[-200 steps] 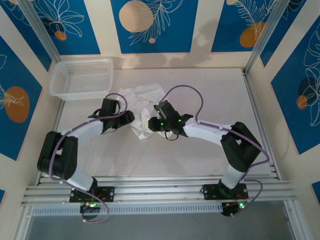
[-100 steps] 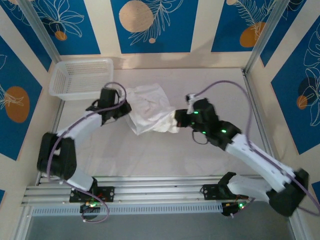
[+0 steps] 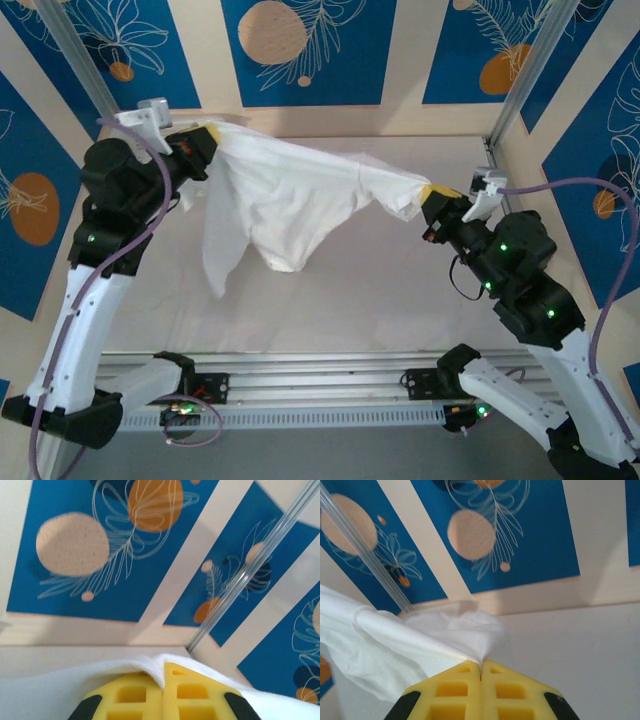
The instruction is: Fold the inside-out t-shirt
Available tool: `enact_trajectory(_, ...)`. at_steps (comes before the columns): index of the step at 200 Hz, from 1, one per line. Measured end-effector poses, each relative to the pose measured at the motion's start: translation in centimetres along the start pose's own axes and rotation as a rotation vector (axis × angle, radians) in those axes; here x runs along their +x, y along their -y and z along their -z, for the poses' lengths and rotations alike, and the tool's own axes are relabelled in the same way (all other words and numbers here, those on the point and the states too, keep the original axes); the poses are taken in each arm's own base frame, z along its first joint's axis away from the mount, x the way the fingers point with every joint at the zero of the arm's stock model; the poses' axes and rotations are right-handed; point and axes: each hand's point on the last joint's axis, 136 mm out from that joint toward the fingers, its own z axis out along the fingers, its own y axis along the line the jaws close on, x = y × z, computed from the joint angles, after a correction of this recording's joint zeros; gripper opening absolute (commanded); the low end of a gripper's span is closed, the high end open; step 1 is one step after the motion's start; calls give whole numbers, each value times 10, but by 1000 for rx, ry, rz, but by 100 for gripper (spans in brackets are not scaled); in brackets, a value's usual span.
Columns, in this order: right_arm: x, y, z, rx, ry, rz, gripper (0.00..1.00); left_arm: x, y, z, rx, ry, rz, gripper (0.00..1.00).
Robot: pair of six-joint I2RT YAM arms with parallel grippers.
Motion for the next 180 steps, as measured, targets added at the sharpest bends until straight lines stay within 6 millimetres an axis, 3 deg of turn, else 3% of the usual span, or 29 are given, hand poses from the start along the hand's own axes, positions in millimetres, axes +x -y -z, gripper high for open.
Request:
enact_trajectory(43,29,11,-15,38,-80,15,0,83,-29,-48,-30,-235,54,0)
enact_trajectory(57,33,16,-17,61,-85,17,0,104,-21,-58,-7,-291,49,0)
enact_trajectory(76,39,33,-19,123,-91,12,0,138,9,-68,63,-364,16,0)
enact_trajectory(87,48,48,-20,176,-106,-4,0,164,29,-71,109,-404,-5,11)
enact_trajectory(107,75,83,-21,279,-157,-54,0,225,35,-68,120,-482,-54,51)
enact_trajectory(124,107,113,-19,358,-236,-112,0,278,-2,-58,12,-560,-95,56)
enact_trajectory(137,132,130,-18,397,-299,-161,0,300,-40,-49,-113,-608,-125,56)
enact_trajectory(158,162,145,-14,427,-385,-229,0,295,-88,-45,-268,-615,-118,57)
enact_trajectory(180,173,141,-14,392,-422,-270,0,283,-135,-54,-384,-610,-53,57)
